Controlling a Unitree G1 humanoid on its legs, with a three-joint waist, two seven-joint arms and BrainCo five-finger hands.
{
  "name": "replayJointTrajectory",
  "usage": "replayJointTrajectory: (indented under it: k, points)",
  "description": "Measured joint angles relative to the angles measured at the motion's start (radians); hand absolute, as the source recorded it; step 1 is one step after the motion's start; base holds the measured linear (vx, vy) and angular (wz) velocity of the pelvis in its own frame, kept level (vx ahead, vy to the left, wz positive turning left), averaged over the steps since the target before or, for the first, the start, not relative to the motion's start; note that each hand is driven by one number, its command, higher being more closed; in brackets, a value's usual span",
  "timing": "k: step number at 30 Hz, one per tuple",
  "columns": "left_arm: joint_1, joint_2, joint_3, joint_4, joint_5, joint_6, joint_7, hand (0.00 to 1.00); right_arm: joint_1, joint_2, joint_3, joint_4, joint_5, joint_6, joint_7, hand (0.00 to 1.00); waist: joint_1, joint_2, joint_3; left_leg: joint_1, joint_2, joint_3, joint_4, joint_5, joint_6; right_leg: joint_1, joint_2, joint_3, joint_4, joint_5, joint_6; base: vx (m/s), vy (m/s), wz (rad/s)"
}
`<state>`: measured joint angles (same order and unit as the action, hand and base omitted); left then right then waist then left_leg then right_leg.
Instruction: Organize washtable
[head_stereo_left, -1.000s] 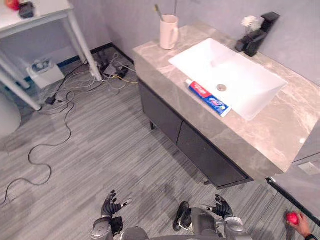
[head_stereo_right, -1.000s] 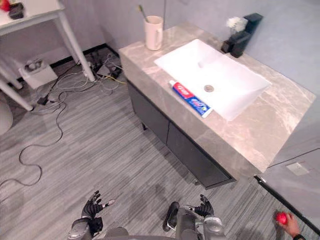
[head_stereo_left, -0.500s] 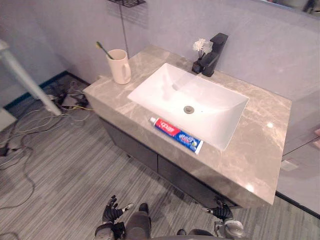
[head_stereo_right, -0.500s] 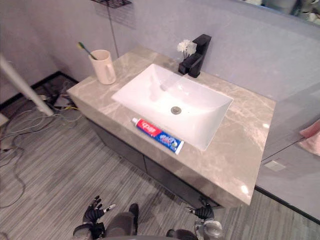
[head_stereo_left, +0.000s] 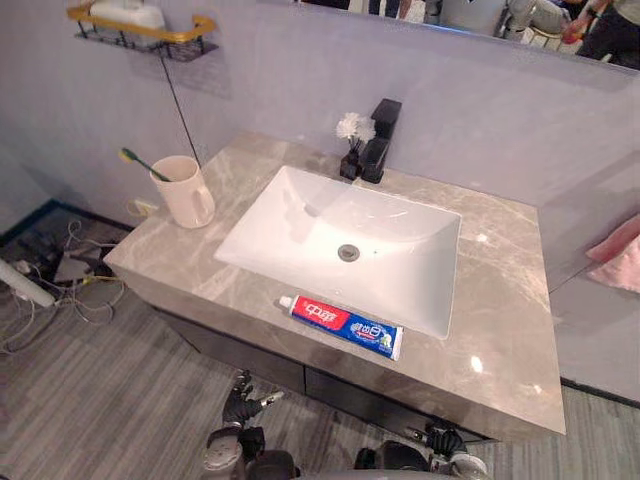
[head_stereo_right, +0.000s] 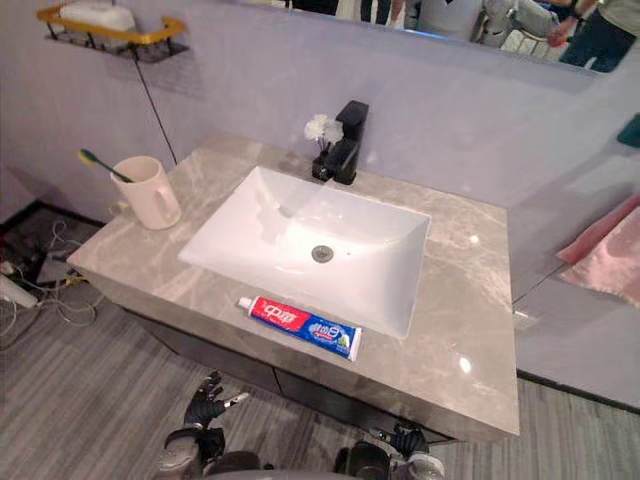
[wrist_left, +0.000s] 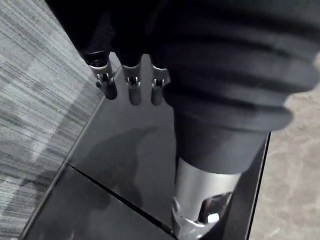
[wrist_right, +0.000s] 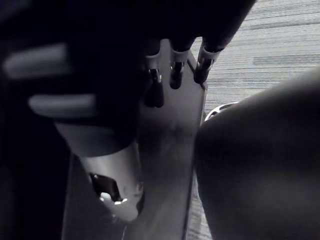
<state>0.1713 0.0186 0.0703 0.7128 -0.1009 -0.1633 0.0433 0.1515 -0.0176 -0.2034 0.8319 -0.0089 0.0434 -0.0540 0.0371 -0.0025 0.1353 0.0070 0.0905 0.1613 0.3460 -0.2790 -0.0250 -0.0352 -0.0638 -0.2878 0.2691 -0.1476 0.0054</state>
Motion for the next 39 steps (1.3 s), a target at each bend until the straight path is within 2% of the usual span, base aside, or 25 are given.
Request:
replayJointTrajectory:
  k: [2, 4, 6, 7, 8, 9, 10, 11, 12, 13, 16, 17, 18, 20, 22, 24, 29, 31, 36, 39]
  points:
    - [0.016, 0.000, 0.023, 0.001, 0.000, 0.000, 0.000, 0.00, 0.004, -0.003, 0.005, 0.000, -0.004, -0.018, -0.005, 0.00, 0.010, 0.009, -0.001, -0.015, 0.030, 0.012, 0.045, -0.015, -0.026, 0.018, 0.026, 0.014, -0.030, 0.012, -0.009, -0.07, -0.013, -0.15]
    - [0.033, 0.003, 0.045, 0.004, 0.000, 0.000, 0.001, 0.00, 0.004, -0.004, 0.016, 0.000, -0.017, -0.040, -0.010, 0.00, 0.010, 0.008, -0.002, -0.031, 0.041, 0.018, 0.092, -0.016, -0.027, 0.022, 0.034, 0.036, -0.039, 0.015, -0.010, -0.05, 0.008, -0.27]
    - [0.060, 0.002, 0.052, 0.005, 0.000, 0.000, 0.001, 0.00, 0.004, -0.009, 0.019, 0.007, -0.034, -0.067, -0.012, 0.00, 0.015, -0.001, 0.003, -0.054, 0.051, -0.014, 0.152, -0.025, -0.014, 0.012, 0.035, 0.087, -0.045, 0.023, -0.001, -0.08, 0.035, -0.55]
    - [0.066, 0.002, 0.052, 0.006, -0.001, 0.000, 0.001, 0.00, 0.004, -0.009, 0.020, 0.007, -0.038, -0.071, -0.012, 0.00, 0.018, 0.004, 0.001, -0.054, 0.055, -0.037, 0.146, -0.027, -0.017, 0.009, 0.037, 0.102, -0.046, 0.025, 0.004, -0.10, 0.106, -0.86]
    - [0.073, 0.002, 0.053, 0.008, -0.001, 0.000, 0.002, 0.00, 0.006, -0.023, 0.028, 0.008, -0.043, -0.081, -0.013, 0.00, 0.031, 0.030, -0.012, -0.036, 0.076, -0.082, 0.069, -0.028, -0.044, -0.004, 0.061, 0.143, -0.059, 0.038, 0.022, -0.06, 0.159, -0.85]
    - [0.072, 0.001, 0.056, 0.014, -0.001, 0.000, 0.004, 0.00, 0.007, -0.023, 0.035, 0.014, -0.043, -0.079, -0.017, 0.00, 0.034, 0.044, -0.020, -0.031, 0.065, -0.073, 0.040, -0.033, -0.043, 0.001, 0.063, 0.173, -0.082, 0.052, 0.027, -0.03, 0.146, -0.81]
    - [0.075, 0.001, 0.061, 0.018, -0.003, -0.001, 0.006, 0.00, 0.009, -0.019, 0.043, 0.015, -0.043, -0.079, -0.016, 0.00, 0.034, 0.042, -0.030, -0.030, 0.057, -0.064, 0.018, -0.033, -0.044, -0.005, 0.058, 0.176, -0.082, 0.058, 0.024, 0.09, 0.177, -0.35]
    - [0.064, 0.017, 0.061, 0.030, -0.003, -0.002, 0.008, 0.00, 0.009, -0.013, 0.045, 0.019, -0.043, -0.081, -0.017, 0.00, 0.021, 0.013, -0.029, -0.017, 0.027, -0.060, -0.016, -0.033, -0.045, -0.006, 0.033, 0.186, -0.063, 0.060, 0.025, 0.13, 0.157, -0.15]
    - [0.056, 0.025, 0.059, 0.051, -0.003, -0.001, 0.008, 0.00, 0.008, -0.015, 0.038, 0.033, -0.044, -0.081, -0.018, 0.00, 0.019, -0.003, -0.029, 0.000, 0.006, -0.058, -0.037, -0.029, -0.047, 0.016, 0.013, 0.197, -0.099, 0.071, 0.035, 0.15, 0.188, -0.12]
    - [0.055, 0.025, 0.058, 0.056, -0.003, 0.000, 0.007, 0.00, 0.010, -0.018, 0.035, 0.039, -0.046, -0.081, -0.021, 0.00, 0.022, -0.002, -0.033, 0.011, 0.000, -0.058, -0.049, -0.022, -0.050, 0.025, 0.013, 0.200, -0.118, 0.078, 0.043, 0.10, 0.137, -0.23]
    - [0.050, 0.017, 0.051, 0.106, -0.001, 0.000, 0.004, 0.00, 0.007, -0.022, 0.016, 0.057, -0.053, -0.079, -0.033, 0.00, 0.022, 0.008, -0.040, 0.064, -0.025, -0.059, -0.105, 0.016, -0.018, 0.068, 0.001, 0.209, -0.171, 0.097, 0.055, 0.14, 0.129, -0.10]
    - [0.042, 0.017, 0.047, 0.116, 0.002, 0.000, 0.002, 0.00, 0.002, -0.029, 0.006, 0.073, -0.053, -0.079, -0.035, 0.00, 0.017, -0.003, -0.050, 0.080, -0.040, -0.066, -0.122, 0.033, -0.005, 0.075, -0.007, 0.208, -0.181, 0.101, 0.061, 0.20, 0.088, 0.08]
    - [0.041, 0.020, 0.047, 0.132, 0.008, 0.000, 0.002, 0.00, -0.006, -0.042, 0.005, 0.094, -0.056, -0.080, -0.034, 0.00, 0.002, 0.001, -0.053, 0.079, -0.057, -0.081, -0.121, 0.041, -0.001, 0.085, -0.011, 0.205, -0.202, 0.111, 0.067, 0.23, 0.111, -0.01]
    - [0.033, 0.021, 0.047, 0.152, 0.022, 0.000, 0.002, 0.00, -0.007, -0.055, 0.006, 0.106, -0.062, -0.080, -0.032, 0.00, 0.001, 0.012, -0.061, 0.081, -0.074, -0.082, -0.117, 0.047, -0.002, 0.095, -0.022, 0.208, -0.215, 0.114, 0.071, 0.16, 0.104, -0.09]
    - [0.024, 0.023, 0.043, 0.186, 0.035, 0.000, 0.002, 0.00, -0.003, -0.078, 0.007, 0.139, -0.063, -0.078, -0.030, 0.00, -0.009, 0.018, -0.064, 0.104, -0.104, -0.111, -0.128, 0.073, 0.003, 0.134, -0.056, 0.204, -0.238, 0.123, 0.086, 0.08, 0.091, -0.01]
    - [0.022, 0.029, 0.040, 0.186, 0.035, -0.001, 0.002, 0.00, -0.006, -0.079, 0.002, 0.149, -0.063, -0.077, -0.033, 0.00, -0.016, 0.028, -0.071, 0.118, -0.113, -0.123, -0.146, 0.076, 0.007, 0.146, -0.062, 0.203, -0.249, 0.125, 0.087, 0.04, 0.057, 0.03]
    - [0.007, 0.070, 0.037, 0.228, 0.037, -0.001, 0.003, 0.00, -0.036, -0.069, 0.001, 0.186, -0.063, -0.080, -0.029, 0.00, -0.020, -0.001, -0.062, 0.131, -0.124, -0.133, -0.173, 0.080, 0.015, 0.152, -0.070, 0.204, -0.280, 0.140, 0.101, -0.02, 0.035, 0.02]
    - [0.009, 0.070, 0.041, 0.234, 0.037, -0.001, 0.003, 0.00, -0.042, -0.069, 0.001, 0.205, -0.063, -0.082, -0.029, 0.00, -0.018, -0.005, -0.063, 0.131, -0.123, -0.133, -0.174, 0.080, 0.015, 0.155, -0.068, 0.204, -0.292, 0.152, 0.098, -0.06, -0.004, -0.02]
    - [0.026, 0.080, 0.043, 0.243, 0.037, -0.001, 0.005, 0.00, -0.054, -0.069, 0.000, 0.211, -0.063, -0.083, -0.029, 0.00, -0.020, -0.004, -0.060, 0.147, -0.118, -0.131, -0.247, 0.103, 0.048, 0.154, -0.058, 0.206, -0.317, 0.185, 0.096, -0.13, -0.018, -0.02]
    - [0.036, 0.084, 0.050, 0.244, 0.037, 0.000, 0.006, 0.00, -0.051, -0.070, 0.000, 0.215, -0.064, -0.082, -0.030, 0.00, -0.020, -0.014, -0.054, 0.147, -0.116, -0.128, -0.267, 0.109, 0.033, 0.155, -0.057, 0.208, -0.337, 0.203, 0.094, -0.13, -0.031, -0.06]
